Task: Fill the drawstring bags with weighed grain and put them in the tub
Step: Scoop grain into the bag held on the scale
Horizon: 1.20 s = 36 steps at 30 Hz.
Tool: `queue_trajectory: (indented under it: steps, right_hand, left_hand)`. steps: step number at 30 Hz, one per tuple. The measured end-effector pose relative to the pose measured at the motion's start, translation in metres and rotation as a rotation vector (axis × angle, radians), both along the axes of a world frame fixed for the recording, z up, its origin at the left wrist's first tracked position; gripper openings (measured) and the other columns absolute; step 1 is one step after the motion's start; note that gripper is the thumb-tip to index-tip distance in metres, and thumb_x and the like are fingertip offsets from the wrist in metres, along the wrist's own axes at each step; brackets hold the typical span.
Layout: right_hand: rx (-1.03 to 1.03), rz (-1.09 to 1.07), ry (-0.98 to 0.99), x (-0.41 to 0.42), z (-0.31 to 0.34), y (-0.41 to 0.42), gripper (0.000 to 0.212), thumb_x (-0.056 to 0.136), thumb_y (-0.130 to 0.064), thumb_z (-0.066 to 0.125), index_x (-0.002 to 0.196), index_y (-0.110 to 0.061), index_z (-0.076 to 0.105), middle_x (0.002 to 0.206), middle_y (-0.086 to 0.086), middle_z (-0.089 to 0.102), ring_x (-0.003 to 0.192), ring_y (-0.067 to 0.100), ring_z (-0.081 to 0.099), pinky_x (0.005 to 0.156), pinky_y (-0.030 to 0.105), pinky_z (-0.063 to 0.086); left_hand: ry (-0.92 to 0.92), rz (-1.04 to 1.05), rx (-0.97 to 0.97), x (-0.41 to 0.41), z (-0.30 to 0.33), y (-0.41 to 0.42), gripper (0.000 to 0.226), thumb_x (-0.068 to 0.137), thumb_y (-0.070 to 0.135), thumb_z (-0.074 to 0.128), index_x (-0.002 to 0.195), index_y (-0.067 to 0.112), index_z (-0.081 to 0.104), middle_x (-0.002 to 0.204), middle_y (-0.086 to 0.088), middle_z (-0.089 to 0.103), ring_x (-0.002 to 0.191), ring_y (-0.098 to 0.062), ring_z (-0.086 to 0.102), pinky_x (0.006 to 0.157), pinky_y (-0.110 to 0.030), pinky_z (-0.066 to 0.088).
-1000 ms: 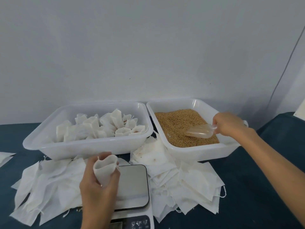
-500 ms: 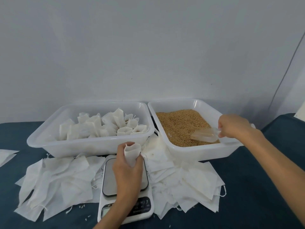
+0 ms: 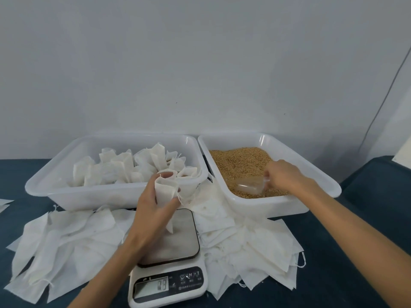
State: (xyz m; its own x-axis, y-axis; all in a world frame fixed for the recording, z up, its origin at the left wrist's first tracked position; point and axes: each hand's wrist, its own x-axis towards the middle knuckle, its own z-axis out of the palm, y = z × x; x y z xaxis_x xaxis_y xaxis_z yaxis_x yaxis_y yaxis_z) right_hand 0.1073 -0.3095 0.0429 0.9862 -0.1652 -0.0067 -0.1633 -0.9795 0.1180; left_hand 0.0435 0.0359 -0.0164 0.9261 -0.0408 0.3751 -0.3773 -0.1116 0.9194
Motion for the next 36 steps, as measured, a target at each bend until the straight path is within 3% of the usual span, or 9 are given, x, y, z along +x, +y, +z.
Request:
queue_trajectory:
  steps: [2,8,12,18,22,25,30,33,36]
  right_hand:
    - [0.053,0.04,0.014,0.014,-0.002,0.014,0.018,0.086,-0.026,0.079,0.097,-0.012,0.075,0.09,0.002,0.072,0.085,0.02,0.068,0.078,0.036,0.058]
    - [0.124,0.05,-0.013,0.052,-0.002,0.053,0.032,0.087,-0.033,0.077,0.07,-0.012,0.061,0.062,-0.004,0.056,0.051,0.01,0.05,0.049,0.024,0.038]
    - [0.087,0.012,-0.045,0.069,-0.005,0.064,0.025,0.089,-0.023,0.076,0.074,-0.011,0.058,0.07,-0.002,0.058,0.056,0.009,0.052,0.046,0.022,0.034]
    - [0.214,-0.062,-0.067,0.076,-0.009,0.058,0.025,0.092,-0.014,0.07,0.072,-0.01,0.054,0.073,0.0,0.059,0.059,0.008,0.054,0.045,0.019,0.035]
    - [0.339,-0.072,-0.124,0.064,-0.003,0.042,0.028,0.09,-0.017,0.076,0.07,-0.008,0.058,0.065,0.002,0.053,0.058,0.015,0.05,0.051,0.025,0.036]
    - [0.393,-0.041,-0.194,0.048,-0.003,0.032,0.023,0.09,-0.018,0.076,0.096,0.004,0.069,0.08,0.008,0.064,0.072,0.024,0.059,0.053,0.025,0.037]
    - [0.564,0.042,-0.32,0.022,-0.001,0.024,0.012,0.09,-0.015,0.075,0.099,-0.009,0.07,0.1,-0.001,0.071,0.092,0.014,0.064,0.078,0.029,0.047]
    - [0.644,0.173,-0.291,0.008,0.012,0.03,0.017,0.089,-0.017,0.075,0.106,-0.017,0.071,0.103,-0.006,0.072,0.099,0.013,0.066,0.095,0.036,0.051]
    - [0.759,0.364,-0.203,-0.004,0.035,0.043,0.021,0.087,-0.015,0.077,0.106,-0.022,0.073,0.103,-0.009,0.075,0.102,0.009,0.069,0.099,0.034,0.05]
  left_hand:
    - [0.02,-0.014,-0.026,-0.001,-0.005,0.003,0.053,0.073,0.049,0.067,0.124,0.038,0.06,0.108,0.006,0.073,0.094,-0.009,0.069,0.077,-0.026,0.058]
    - [0.048,-0.072,-0.043,-0.002,-0.01,0.005,0.056,0.077,0.05,0.073,0.13,0.036,0.061,0.114,0.004,0.072,0.1,-0.018,0.073,0.082,-0.035,0.062]
    - [0.062,-0.048,-0.058,0.002,-0.011,0.009,0.06,0.079,0.041,0.079,0.135,0.031,0.061,0.119,0.006,0.073,0.104,-0.012,0.072,0.086,-0.033,0.061]
    - [0.099,-0.075,-0.128,0.003,-0.01,0.011,0.042,0.077,0.02,0.064,0.119,0.024,0.059,0.099,0.005,0.077,0.096,-0.01,0.073,0.077,-0.023,0.059]
    - [0.103,-0.087,-0.147,0.006,-0.012,0.012,0.027,0.077,0.026,0.078,0.101,0.022,0.068,0.087,0.004,0.074,0.081,-0.01,0.068,0.072,-0.029,0.06]
    - [0.107,-0.103,-0.122,0.006,-0.014,0.01,0.026,0.074,0.032,0.084,0.095,0.034,0.069,0.081,0.005,0.071,0.07,-0.009,0.063,0.066,-0.033,0.059]
    - [0.118,-0.086,-0.094,0.004,-0.016,0.007,0.03,0.071,0.039,0.085,0.095,0.035,0.069,0.083,0.002,0.072,0.069,-0.008,0.064,0.062,-0.024,0.056]
    - [0.137,-0.086,-0.091,0.002,-0.012,0.005,0.03,0.072,0.035,0.085,0.097,0.031,0.069,0.086,-0.004,0.072,0.075,-0.009,0.065,0.065,-0.026,0.056]
    - [0.159,-0.095,-0.095,0.0,-0.009,0.006,0.037,0.074,0.033,0.085,0.105,0.022,0.069,0.09,-0.006,0.073,0.08,-0.012,0.067,0.07,-0.03,0.057]
